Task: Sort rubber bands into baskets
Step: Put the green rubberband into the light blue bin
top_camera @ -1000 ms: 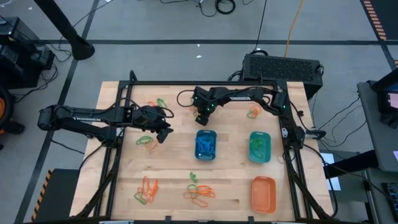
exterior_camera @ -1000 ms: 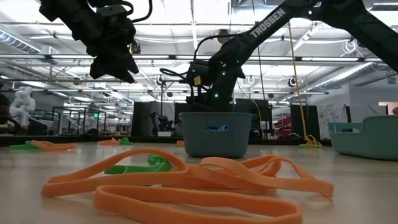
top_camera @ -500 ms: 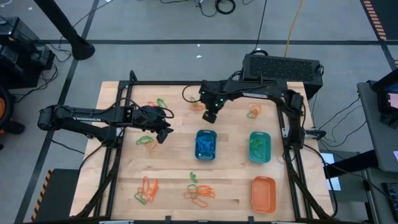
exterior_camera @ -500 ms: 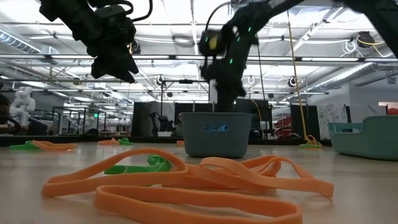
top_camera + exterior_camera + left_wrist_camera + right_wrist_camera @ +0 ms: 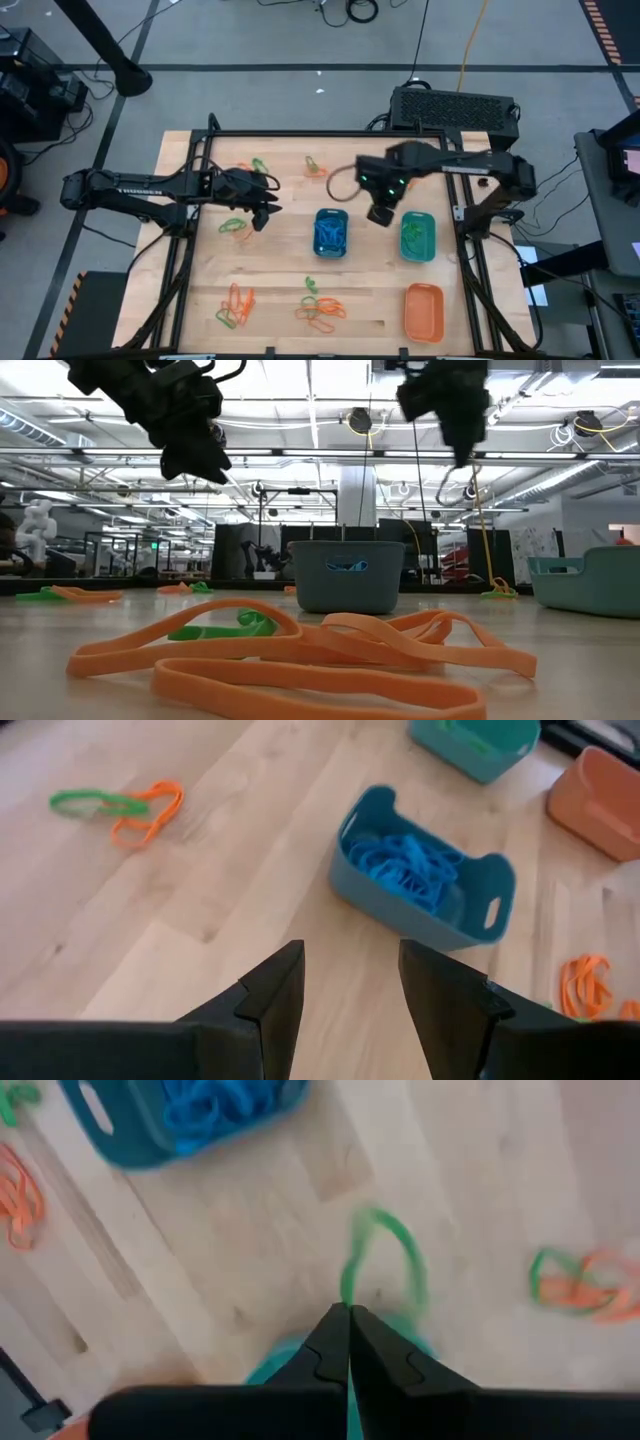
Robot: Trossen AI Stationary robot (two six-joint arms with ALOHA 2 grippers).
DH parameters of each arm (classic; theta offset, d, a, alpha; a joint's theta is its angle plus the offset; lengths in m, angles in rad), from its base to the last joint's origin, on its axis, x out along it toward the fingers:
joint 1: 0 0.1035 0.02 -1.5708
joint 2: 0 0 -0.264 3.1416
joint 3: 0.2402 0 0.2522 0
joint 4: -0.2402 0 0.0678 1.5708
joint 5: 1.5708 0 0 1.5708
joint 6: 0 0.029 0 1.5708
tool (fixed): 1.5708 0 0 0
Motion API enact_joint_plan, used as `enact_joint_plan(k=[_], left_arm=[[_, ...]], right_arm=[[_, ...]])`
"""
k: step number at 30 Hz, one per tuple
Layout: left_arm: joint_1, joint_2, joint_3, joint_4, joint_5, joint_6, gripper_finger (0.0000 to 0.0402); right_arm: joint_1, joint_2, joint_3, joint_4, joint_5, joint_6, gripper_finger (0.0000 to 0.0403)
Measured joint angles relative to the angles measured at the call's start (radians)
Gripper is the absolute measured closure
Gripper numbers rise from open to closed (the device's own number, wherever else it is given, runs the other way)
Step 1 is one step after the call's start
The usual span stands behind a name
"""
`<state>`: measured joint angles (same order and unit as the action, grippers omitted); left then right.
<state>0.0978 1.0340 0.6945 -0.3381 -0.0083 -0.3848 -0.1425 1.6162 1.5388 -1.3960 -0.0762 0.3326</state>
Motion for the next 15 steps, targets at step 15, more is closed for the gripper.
enact_joint_plan(k=[15], left_arm=[[0.001, 0.0, 0.0, 0.032, 0.012, 0.026, 0.023]], right_arm=[[0.177, -0.403, -0.561, 0.16, -0.03, 0.549, 0.0402]])
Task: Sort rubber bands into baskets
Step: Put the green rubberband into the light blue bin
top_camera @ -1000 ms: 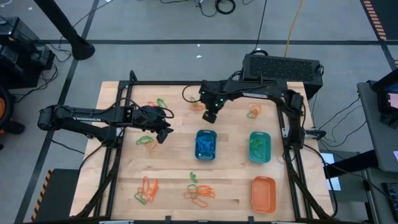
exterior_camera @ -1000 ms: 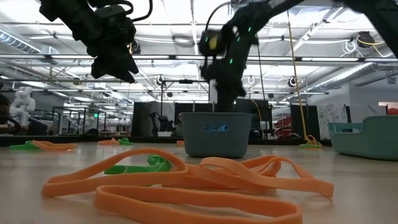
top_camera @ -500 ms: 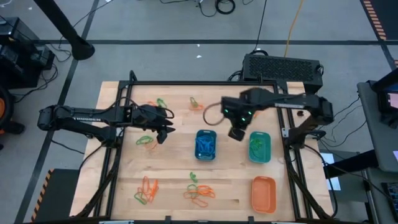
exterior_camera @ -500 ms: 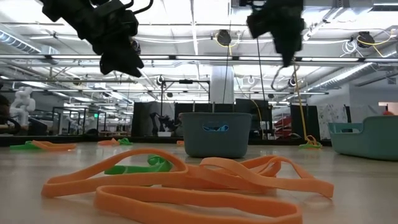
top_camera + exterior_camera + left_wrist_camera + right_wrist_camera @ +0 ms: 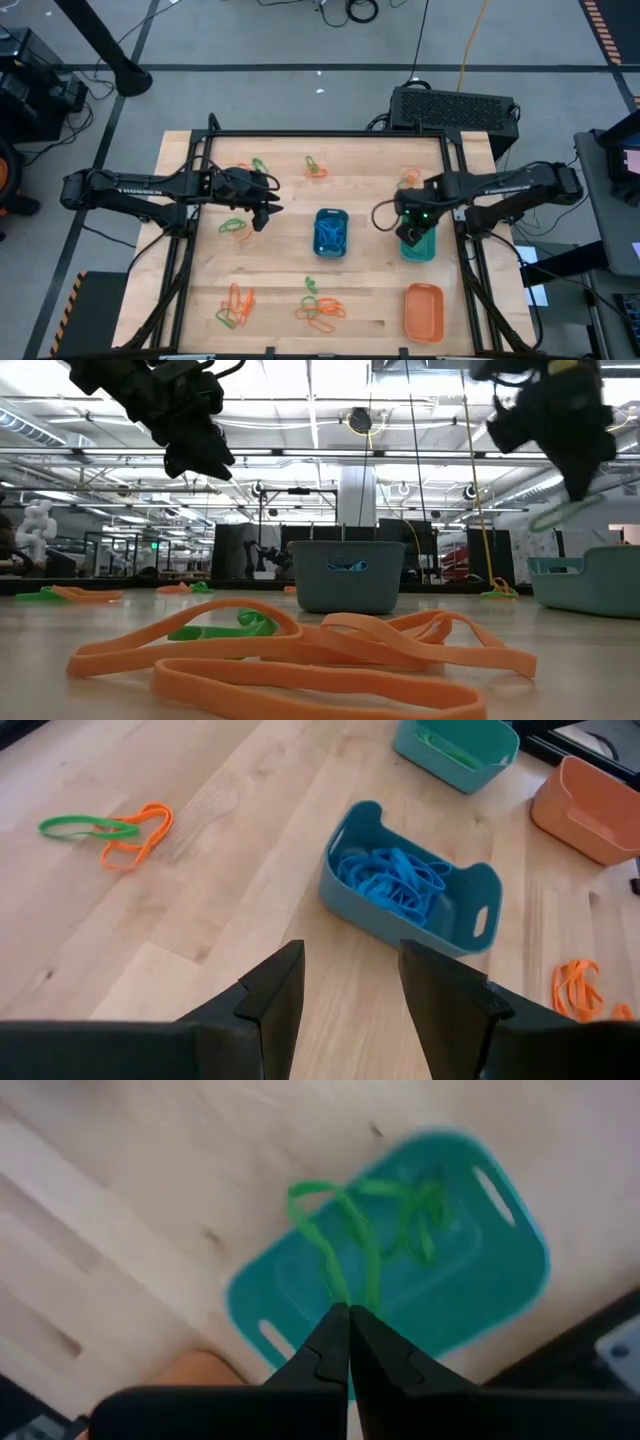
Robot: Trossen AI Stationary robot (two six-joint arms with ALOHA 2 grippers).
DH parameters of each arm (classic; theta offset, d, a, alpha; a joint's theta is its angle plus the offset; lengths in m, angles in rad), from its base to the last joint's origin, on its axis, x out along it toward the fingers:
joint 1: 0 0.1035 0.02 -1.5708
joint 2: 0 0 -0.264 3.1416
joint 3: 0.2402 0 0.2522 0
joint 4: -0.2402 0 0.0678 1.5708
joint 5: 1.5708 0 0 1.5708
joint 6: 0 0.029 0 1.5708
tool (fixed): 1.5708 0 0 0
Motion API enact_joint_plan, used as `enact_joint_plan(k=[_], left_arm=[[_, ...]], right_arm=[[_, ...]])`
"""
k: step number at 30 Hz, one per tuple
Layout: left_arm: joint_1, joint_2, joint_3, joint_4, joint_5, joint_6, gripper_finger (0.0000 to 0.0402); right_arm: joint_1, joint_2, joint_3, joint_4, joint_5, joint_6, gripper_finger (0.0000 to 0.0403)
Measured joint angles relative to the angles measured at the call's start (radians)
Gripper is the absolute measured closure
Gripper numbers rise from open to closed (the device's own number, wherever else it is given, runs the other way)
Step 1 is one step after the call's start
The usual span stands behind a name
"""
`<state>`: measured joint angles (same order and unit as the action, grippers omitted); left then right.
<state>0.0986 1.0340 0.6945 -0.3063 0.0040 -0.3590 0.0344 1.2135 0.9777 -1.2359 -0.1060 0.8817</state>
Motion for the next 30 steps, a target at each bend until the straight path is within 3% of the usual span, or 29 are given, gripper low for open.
enact_joint_plan(k=[6, 16, 24, 30], left_arm=[[0.0, 0.0, 0.0, 0.011, 0.0, -0.001, 0.023], [0.0, 0.0, 0.0, 0.014, 0.001, -0.054, 0.023], [0.0, 0.0, 0.0, 0.013, 0.001, -0.054, 0.023], [0.0, 0.0, 0.0, 0.013, 0.001, -0.055, 0.023]], right_arm=[[0.027, -0.071, -0.134, 0.059, 0.001, 0.107, 0.0402], [0.039, -0.077, -0.24, 0.095, 0.002, 0.129, 0.0399], [0.039, -0.077, -0.24, 0.098, -0.011, 0.127, 0.0349], [0.039, -0.077, -0.239, 0.106, -0.115, 0.128, 0.0314]])
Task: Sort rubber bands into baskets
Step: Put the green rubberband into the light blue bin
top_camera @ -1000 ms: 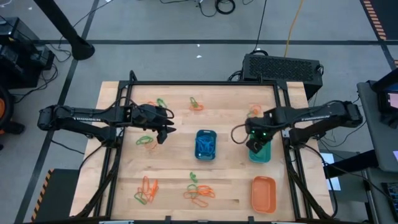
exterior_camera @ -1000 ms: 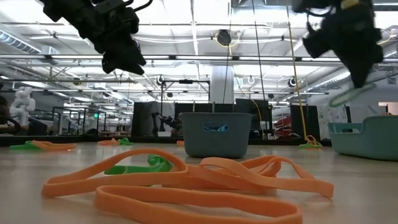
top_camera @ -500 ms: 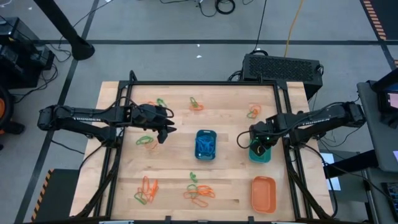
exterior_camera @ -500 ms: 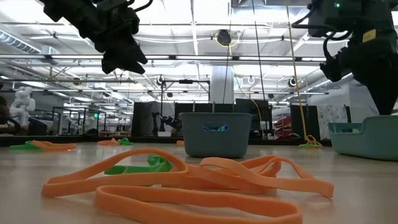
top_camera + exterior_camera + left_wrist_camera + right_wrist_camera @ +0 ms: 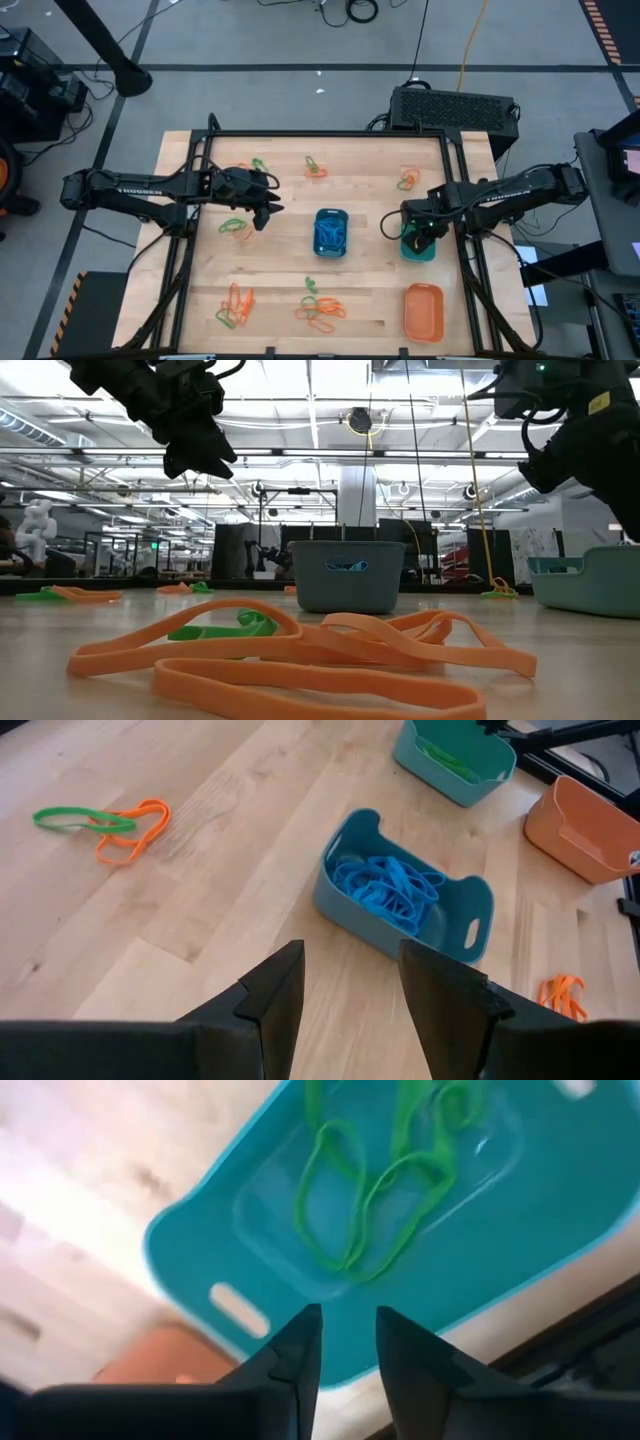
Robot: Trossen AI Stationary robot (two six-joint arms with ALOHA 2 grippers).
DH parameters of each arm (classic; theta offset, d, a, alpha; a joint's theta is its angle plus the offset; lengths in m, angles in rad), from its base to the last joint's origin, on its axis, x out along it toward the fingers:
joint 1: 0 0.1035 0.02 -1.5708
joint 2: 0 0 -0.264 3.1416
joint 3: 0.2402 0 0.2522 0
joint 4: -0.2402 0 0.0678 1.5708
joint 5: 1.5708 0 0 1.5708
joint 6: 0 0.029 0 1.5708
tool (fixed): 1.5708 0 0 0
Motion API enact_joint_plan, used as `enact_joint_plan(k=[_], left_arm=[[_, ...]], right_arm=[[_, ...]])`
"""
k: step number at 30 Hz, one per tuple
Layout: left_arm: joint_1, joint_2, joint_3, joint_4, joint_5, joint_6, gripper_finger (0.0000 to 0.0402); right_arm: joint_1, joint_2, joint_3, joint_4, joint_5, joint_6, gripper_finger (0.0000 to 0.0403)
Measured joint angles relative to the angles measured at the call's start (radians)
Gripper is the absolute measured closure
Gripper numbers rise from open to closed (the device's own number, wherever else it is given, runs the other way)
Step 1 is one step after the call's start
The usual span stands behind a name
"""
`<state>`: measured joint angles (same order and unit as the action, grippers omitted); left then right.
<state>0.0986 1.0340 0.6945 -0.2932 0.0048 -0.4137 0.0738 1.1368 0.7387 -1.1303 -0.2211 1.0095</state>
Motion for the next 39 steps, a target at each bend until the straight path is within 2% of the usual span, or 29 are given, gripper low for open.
enact_joint_plan(k=[3, 8, 13, 19, 28, 31, 35, 39], left_arm=[[0.0, 0.0, 0.0, 0.0, 0.0, -0.001, 0.023], [0.0, 0.0, 0.0, 0.0, 0.0, -0.003, 0.023], [0.0, 0.0, 0.0, 0.0, 0.0, 0.001, 0.023], [0.0, 0.0, 0.0, 0.0, 0.0, 0.001, 0.023], [0.0, 0.0, 0.0, -0.003, -0.001, 0.001, 0.023], [0.004, 0.004, 0.0, -0.023, -0.037, -0.024, 0.023], [0.062, 0.022, 0.0, -0.075, -0.109, -0.09, 0.023], [0.183, 0.054, 0.0, -0.185, -0.141, -0.18, 0.023]], right_arm=[[-0.001, 0.0, 0.004, 0.004, -0.048, 0.007, 0.0306], [-0.001, 0.0, 0.065, 0.024, -0.041, 0.023, 0.0303], [-0.001, 0.0, 0.132, 0.143, -0.031, -0.003, 0.0303], [-0.001, 0.0, 0.177, 0.346, 0.019, -0.082, 0.0303], [-0.002, 0.0, 0.245, 0.797, 0.113, -0.303, 0.0303], [-0.002, 0.0, 0.257, 0.895, 0.145, -0.361, 0.0303], [-0.002, 0.0, 0.258, 0.961, 0.188, -0.403, 0.0303], [-0.002, 0.006, 0.258, 0.961, 0.217, -0.405, 0.0303]])
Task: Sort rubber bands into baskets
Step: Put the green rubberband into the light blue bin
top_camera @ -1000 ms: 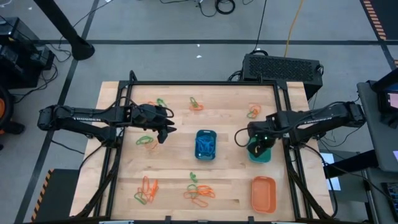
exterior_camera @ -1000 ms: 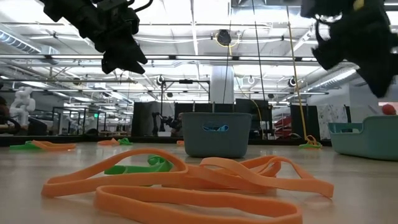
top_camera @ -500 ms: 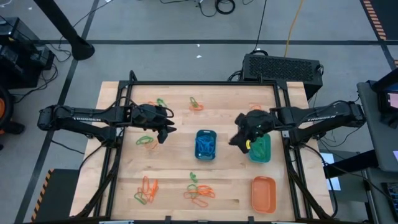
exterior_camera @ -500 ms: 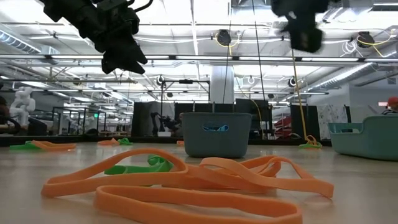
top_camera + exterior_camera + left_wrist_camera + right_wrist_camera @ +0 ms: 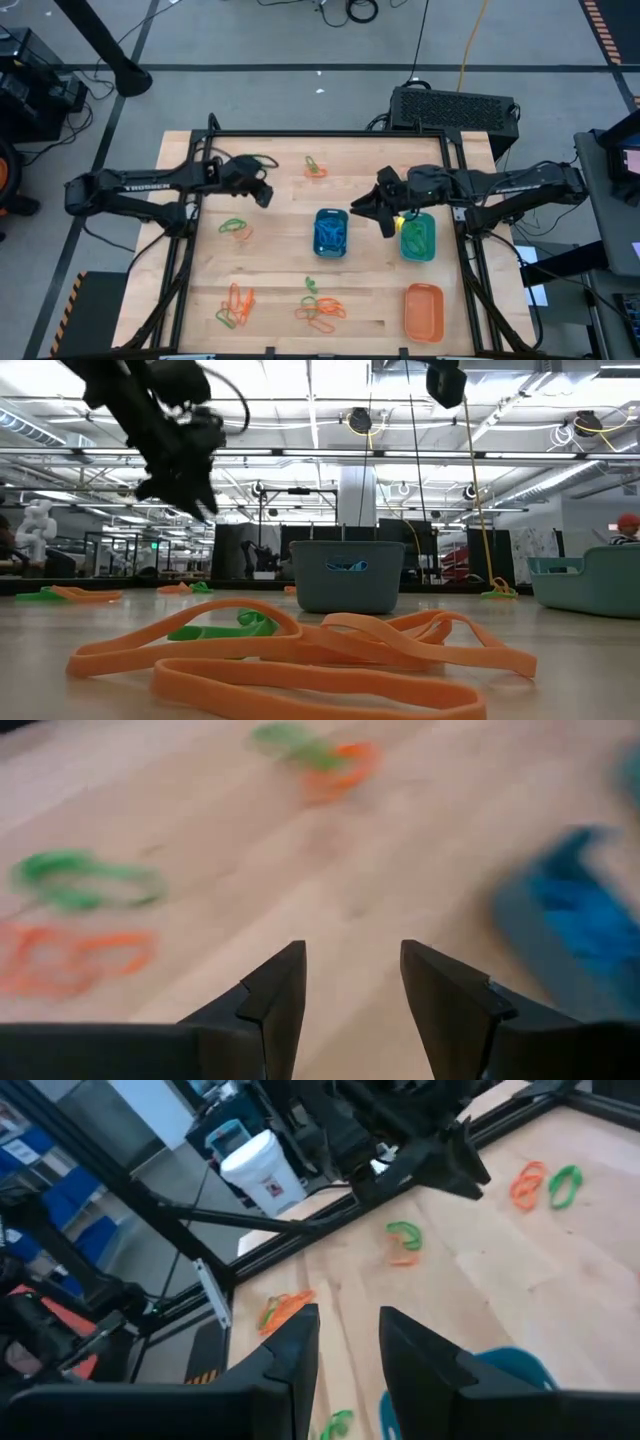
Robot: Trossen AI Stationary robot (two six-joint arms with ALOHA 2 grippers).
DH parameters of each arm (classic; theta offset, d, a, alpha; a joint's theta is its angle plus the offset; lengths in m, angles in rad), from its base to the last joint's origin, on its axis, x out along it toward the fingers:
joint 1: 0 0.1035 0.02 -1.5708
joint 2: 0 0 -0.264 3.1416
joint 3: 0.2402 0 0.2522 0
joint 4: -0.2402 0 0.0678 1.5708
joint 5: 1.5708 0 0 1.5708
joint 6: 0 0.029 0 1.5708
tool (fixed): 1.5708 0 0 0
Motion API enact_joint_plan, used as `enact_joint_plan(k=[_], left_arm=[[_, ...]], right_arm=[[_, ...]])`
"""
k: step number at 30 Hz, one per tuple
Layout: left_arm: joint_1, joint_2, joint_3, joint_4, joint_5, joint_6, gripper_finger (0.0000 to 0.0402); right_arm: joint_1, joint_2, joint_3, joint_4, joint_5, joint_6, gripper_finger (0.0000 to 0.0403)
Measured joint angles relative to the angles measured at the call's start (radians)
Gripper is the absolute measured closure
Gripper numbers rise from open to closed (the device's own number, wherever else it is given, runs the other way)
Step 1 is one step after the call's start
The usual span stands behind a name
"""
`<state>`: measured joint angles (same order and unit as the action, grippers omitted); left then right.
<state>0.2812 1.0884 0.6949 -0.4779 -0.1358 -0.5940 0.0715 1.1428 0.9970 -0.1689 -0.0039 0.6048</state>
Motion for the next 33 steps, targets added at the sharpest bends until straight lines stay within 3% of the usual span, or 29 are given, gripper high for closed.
enact_joint_plan(k=[5, 10, 13, 18, 25, 33], left_arm=[[0.139, 0.083, 0.0, -0.045, 0.021, 0.088, 0.023], [0.173, 0.172, 0.0, -0.141, 0.194, 0.11, 0.023], [0.145, 0.214, 0.0, -0.249, 0.209, 0.111, 0.023], [0.091, 0.247, 0.0, -0.385, 0.099, 0.102, 0.023], [-0.033, 0.247, 0.0, -0.524, 0.104, 0.029, 0.023], [-0.075, 0.247, -0.055, -0.516, 0.151, 0.022, 0.023]], right_arm=[[0.0, 0.014, 0.0, -0.005, 0.006, -0.006, 0.0303], [0.0, 0.024, -0.001, -0.048, 0.004, -0.002, 0.0303], [0.0, 0.029, -0.001, -0.082, 0.004, 0.0, 0.0303], [0.0, 0.048, -0.001, -0.093, 0.005, -0.032, 0.0303], [-0.005, 0.082, -0.001, -0.089, 0.006, -0.085, 0.0303], [-0.015, 0.098, -0.001, -0.098, 0.005, -0.117, 0.0303]])
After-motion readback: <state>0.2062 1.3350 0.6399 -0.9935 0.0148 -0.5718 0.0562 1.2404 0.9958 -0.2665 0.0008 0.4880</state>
